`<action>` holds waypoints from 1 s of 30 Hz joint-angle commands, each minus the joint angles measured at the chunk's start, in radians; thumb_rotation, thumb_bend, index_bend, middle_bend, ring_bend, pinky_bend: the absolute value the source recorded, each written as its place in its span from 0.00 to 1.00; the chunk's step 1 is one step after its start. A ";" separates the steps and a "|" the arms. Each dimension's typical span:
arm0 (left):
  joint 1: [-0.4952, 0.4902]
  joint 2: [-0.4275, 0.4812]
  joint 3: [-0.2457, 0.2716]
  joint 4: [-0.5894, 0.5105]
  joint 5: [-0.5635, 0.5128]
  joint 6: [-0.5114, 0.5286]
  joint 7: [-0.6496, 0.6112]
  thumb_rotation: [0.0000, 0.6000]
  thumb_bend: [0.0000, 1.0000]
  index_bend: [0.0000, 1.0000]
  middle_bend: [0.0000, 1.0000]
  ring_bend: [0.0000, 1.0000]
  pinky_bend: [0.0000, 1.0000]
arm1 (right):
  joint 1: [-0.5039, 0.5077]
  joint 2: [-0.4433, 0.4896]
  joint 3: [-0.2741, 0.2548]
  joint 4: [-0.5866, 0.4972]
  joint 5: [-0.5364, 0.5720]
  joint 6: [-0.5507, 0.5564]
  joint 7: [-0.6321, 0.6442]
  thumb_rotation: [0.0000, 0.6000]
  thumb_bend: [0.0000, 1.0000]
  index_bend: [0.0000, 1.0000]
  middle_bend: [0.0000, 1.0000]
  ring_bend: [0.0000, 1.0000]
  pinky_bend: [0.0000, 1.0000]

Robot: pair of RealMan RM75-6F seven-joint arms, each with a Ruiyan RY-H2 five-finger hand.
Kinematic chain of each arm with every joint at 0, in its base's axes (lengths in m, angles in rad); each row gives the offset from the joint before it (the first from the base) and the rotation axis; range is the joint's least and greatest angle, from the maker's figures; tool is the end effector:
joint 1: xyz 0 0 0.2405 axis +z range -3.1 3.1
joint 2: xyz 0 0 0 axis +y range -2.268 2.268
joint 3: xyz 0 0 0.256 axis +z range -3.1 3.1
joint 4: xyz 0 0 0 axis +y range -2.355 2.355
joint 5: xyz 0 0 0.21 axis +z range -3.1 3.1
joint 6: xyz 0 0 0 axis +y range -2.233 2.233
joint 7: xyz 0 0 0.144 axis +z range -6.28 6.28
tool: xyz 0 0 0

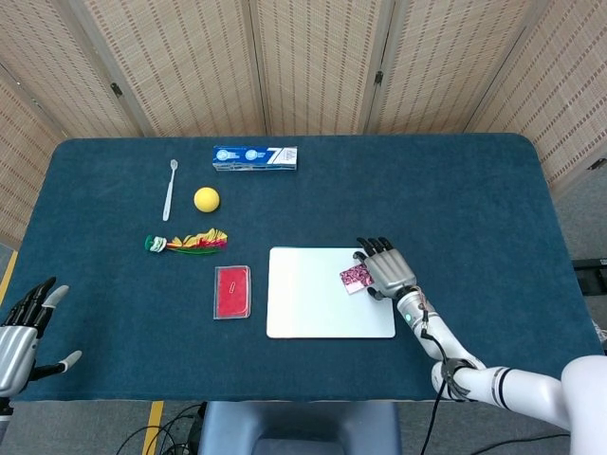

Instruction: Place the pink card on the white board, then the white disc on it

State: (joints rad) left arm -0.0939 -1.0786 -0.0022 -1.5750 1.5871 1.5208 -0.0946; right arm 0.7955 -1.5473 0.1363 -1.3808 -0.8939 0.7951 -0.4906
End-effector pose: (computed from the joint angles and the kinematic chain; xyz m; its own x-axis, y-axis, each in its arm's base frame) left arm -0.3103 0.1741 0.1688 0.3864 0.0129 0.9222 0.9183 -0.0983 -0.3834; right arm -0.1839 -0.3580 -0.0300 0.5707 -0.3960 0.7193 -0.8199 -0.3218 0.4735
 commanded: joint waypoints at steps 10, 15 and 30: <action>0.003 0.000 -0.003 -0.002 -0.008 -0.001 0.011 1.00 0.17 0.10 0.00 0.00 0.19 | -0.037 0.153 -0.023 -0.154 -0.041 0.033 0.057 1.00 0.19 0.05 0.00 0.00 0.00; 0.004 -0.007 -0.007 -0.007 -0.016 -0.002 0.035 1.00 0.17 0.10 0.00 0.00 0.19 | -0.111 0.236 -0.089 -0.185 -0.173 0.094 0.112 1.00 0.22 0.24 0.00 0.00 0.00; -0.007 -0.019 -0.004 -0.014 -0.009 -0.021 0.083 1.00 0.17 0.09 0.00 0.00 0.19 | -0.243 0.210 -0.164 -0.037 -0.350 0.192 0.258 1.00 0.25 0.32 0.00 0.00 0.00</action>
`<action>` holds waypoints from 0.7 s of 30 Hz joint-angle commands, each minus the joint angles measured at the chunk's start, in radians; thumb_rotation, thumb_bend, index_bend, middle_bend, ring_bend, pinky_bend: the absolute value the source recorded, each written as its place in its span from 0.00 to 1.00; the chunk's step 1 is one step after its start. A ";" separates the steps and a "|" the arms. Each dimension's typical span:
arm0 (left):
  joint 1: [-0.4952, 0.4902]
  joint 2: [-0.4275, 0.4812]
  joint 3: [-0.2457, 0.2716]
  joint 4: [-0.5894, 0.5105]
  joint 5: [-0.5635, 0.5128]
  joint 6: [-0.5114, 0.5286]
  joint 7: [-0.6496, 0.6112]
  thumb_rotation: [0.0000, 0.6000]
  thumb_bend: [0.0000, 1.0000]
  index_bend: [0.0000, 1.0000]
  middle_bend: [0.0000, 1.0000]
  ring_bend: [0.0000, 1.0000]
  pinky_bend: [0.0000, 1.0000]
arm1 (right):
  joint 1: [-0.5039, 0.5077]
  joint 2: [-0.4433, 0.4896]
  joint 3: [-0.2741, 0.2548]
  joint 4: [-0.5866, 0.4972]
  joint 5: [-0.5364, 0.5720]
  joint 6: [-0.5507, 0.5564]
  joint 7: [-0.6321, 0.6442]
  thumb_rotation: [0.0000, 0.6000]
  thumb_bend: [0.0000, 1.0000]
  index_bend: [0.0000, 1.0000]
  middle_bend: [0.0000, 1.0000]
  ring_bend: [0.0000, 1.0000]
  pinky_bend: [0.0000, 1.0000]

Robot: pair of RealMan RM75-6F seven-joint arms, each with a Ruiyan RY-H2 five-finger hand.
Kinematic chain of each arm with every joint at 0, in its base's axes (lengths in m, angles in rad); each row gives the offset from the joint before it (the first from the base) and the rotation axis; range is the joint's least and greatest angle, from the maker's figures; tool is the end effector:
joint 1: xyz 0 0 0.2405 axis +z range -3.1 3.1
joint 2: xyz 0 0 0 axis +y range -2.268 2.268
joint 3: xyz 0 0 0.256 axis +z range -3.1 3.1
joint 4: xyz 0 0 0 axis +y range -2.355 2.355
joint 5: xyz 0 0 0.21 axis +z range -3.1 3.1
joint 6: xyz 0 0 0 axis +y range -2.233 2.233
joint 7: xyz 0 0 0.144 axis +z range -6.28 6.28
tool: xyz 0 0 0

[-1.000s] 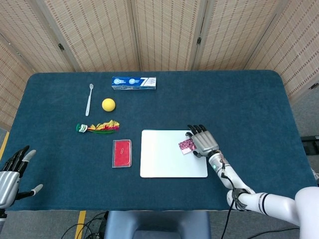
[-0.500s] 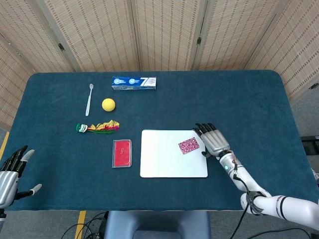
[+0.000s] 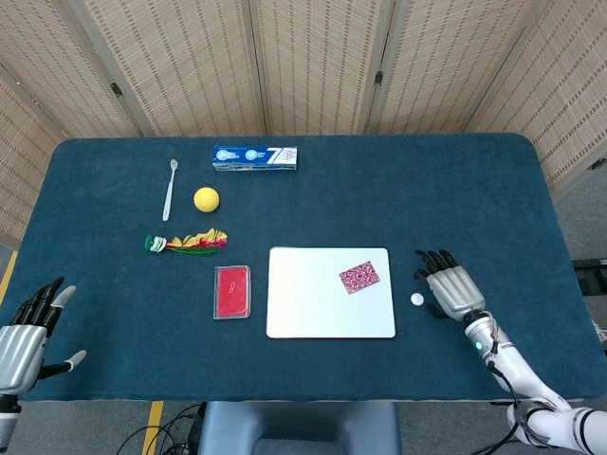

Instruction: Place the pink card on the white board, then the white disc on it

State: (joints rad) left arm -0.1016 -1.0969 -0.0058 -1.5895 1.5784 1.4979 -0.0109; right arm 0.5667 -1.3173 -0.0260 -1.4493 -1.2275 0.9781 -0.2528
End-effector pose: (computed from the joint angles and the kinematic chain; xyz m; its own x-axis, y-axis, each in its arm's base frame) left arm -0.3070 0.1769 0.1596 0.4339 0.0232 0.9006 0.8975 -0.0985 -0.4299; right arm -0.2746 -0.2993 0.0464 0.6164 -0.3354 0.7125 -0.7873 -0.2806 0.5490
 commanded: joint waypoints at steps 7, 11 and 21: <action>0.004 -0.002 0.000 0.004 0.002 0.009 -0.006 1.00 0.17 0.08 0.00 0.00 0.19 | -0.026 -0.088 -0.002 0.130 -0.055 0.002 0.049 1.00 0.25 0.32 0.00 0.00 0.00; 0.004 -0.002 -0.002 0.006 -0.003 0.007 -0.009 1.00 0.17 0.08 0.00 0.00 0.19 | -0.035 -0.113 0.002 0.147 -0.066 0.013 0.041 1.00 0.25 0.32 0.00 0.00 0.00; 0.004 0.002 0.000 0.006 0.001 0.009 -0.018 1.00 0.17 0.08 0.00 0.00 0.19 | -0.056 -0.140 0.001 0.166 -0.096 0.027 0.022 1.00 0.26 0.32 0.00 0.00 0.00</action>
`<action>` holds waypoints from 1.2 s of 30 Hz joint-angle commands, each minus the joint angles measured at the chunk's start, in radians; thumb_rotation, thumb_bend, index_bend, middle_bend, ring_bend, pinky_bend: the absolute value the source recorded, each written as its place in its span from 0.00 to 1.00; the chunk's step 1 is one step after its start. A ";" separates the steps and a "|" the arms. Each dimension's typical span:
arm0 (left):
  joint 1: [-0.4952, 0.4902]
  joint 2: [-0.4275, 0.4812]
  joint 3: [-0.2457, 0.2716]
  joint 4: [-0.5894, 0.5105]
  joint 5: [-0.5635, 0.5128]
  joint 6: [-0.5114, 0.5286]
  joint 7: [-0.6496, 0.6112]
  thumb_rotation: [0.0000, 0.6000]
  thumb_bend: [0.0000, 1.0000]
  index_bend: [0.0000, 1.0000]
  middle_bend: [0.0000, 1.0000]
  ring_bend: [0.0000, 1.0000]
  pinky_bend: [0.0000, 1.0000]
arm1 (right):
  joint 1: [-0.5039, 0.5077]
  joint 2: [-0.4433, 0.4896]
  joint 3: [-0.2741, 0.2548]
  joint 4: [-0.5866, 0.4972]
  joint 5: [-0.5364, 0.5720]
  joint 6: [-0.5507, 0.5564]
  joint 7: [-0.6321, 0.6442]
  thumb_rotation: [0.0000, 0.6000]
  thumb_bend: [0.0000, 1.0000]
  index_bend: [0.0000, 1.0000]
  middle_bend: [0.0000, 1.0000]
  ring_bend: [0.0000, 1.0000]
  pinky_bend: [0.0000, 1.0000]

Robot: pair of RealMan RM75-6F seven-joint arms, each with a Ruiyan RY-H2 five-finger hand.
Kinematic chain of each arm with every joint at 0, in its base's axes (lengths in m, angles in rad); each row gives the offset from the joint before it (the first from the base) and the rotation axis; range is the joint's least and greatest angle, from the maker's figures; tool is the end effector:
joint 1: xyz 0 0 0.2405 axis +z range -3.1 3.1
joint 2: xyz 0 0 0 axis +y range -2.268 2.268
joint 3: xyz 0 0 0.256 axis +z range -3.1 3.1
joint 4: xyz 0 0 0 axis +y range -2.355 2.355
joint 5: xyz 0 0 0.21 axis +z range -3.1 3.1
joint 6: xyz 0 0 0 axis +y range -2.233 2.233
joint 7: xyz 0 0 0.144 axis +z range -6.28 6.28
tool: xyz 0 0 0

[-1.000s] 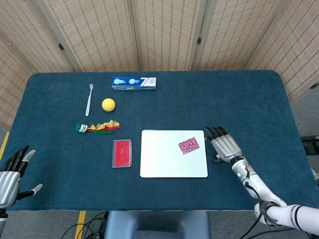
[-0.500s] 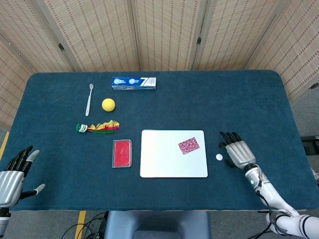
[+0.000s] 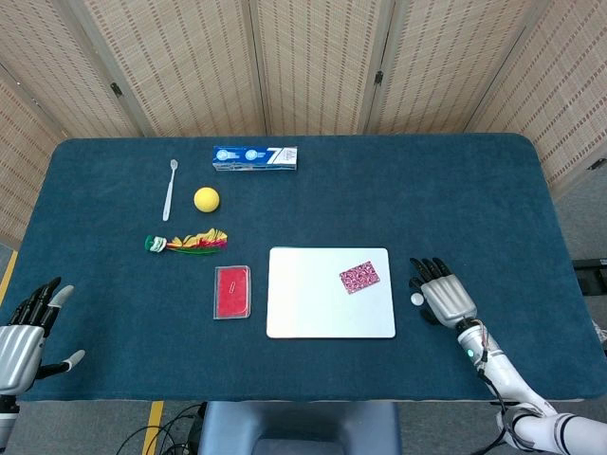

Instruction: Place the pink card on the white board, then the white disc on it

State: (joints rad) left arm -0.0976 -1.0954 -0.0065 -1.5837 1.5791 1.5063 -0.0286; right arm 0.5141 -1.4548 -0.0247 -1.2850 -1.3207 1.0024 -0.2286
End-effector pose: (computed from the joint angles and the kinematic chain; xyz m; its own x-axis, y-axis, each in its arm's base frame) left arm -0.3083 0.1760 0.1617 0.4238 0.0170 0.9056 0.9023 -0.0951 -0.4205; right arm -0.2891 -0.2907 0.0145 0.6366 -0.3097 0.7063 -0.7700 -0.3068 0.5595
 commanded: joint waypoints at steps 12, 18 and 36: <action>0.001 0.000 0.001 0.001 -0.001 -0.001 0.003 1.00 0.17 0.08 0.00 0.00 0.19 | -0.013 -0.023 0.013 0.043 -0.010 -0.016 0.017 1.00 0.26 0.32 0.00 0.00 0.00; -0.002 -0.001 -0.002 0.003 -0.010 -0.010 0.004 1.00 0.17 0.08 0.00 0.00 0.19 | -0.012 -0.040 0.018 0.067 -0.025 -0.022 0.035 1.00 0.28 0.37 0.01 0.00 0.00; -0.008 -0.004 -0.008 0.006 -0.030 -0.027 0.012 1.00 0.17 0.08 0.00 0.00 0.19 | -0.024 -0.044 0.033 0.074 -0.058 0.007 0.038 1.00 0.35 0.46 0.04 0.00 0.00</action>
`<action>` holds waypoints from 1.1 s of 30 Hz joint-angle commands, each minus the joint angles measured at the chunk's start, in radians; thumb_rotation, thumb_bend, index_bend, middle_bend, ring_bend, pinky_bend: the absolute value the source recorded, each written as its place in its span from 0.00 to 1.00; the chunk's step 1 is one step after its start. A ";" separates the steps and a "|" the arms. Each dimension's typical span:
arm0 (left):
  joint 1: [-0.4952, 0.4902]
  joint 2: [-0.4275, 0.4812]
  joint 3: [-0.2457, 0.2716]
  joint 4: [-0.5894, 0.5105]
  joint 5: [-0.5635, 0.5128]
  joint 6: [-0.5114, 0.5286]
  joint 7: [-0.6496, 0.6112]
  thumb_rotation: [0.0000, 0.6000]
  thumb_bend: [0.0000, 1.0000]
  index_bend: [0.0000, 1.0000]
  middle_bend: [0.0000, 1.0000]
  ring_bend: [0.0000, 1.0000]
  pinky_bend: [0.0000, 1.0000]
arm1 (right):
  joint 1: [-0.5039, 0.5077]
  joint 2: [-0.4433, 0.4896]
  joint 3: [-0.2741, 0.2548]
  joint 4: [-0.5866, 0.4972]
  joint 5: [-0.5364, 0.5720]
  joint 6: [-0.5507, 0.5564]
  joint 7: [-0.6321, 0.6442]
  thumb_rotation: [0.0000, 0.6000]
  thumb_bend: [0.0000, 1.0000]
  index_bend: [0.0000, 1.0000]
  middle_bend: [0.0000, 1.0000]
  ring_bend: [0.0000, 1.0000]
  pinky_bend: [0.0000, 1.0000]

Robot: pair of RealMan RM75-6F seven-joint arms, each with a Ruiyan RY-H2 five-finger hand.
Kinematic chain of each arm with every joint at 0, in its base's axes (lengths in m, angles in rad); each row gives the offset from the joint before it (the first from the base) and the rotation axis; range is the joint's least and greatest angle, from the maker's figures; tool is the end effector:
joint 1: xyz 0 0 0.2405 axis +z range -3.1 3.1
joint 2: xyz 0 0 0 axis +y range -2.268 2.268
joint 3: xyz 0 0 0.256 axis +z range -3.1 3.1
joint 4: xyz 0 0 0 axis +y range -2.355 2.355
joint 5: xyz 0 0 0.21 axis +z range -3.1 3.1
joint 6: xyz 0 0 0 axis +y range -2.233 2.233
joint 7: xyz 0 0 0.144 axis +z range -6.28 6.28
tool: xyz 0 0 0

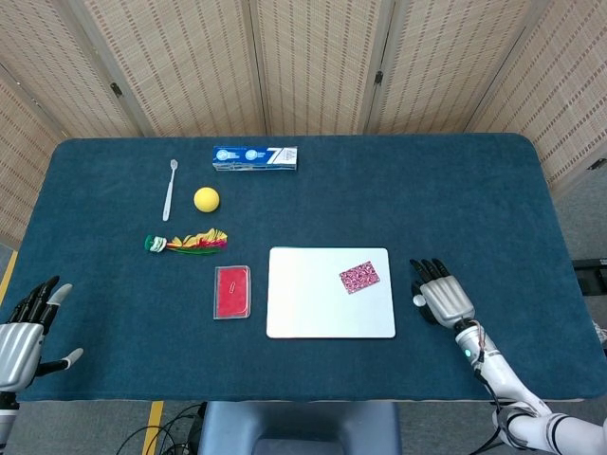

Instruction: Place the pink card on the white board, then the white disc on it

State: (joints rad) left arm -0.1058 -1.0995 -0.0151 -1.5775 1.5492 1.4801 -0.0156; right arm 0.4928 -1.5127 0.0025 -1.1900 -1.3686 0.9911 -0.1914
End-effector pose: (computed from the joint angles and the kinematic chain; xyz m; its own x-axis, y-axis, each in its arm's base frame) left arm -0.3125 0.1807 0.1607 0.4366 0.0292 0.8992 0.8981 -0.0726 -0.4337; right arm -0.2964 -0.2939 0.0044 0.6365 -0.2974 0.7116 -0.7697 -0.3040 0.5614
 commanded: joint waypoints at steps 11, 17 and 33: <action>-0.001 0.006 0.005 -0.004 0.016 0.005 -0.024 1.00 0.17 0.08 0.00 0.00 0.19 | 0.036 0.089 0.082 -0.217 -0.002 0.055 -0.092 1.00 0.35 0.46 0.04 0.00 0.00; 0.002 0.018 0.004 0.003 0.017 0.012 -0.064 1.00 0.17 0.08 0.00 0.00 0.19 | 0.117 -0.005 0.129 -0.170 0.068 -0.036 -0.174 1.00 0.35 0.46 0.04 0.00 0.00; 0.009 0.035 0.007 0.024 0.014 0.015 -0.129 1.00 0.17 0.08 0.00 0.00 0.19 | 0.222 -0.178 0.170 0.019 0.151 -0.127 -0.212 1.00 0.33 0.45 0.03 0.00 0.00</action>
State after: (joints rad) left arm -0.0970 -1.0641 -0.0081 -1.5538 1.5634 1.4954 -0.1444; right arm 0.7128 -1.6896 0.1715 -1.1699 -1.2214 0.8680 -0.4056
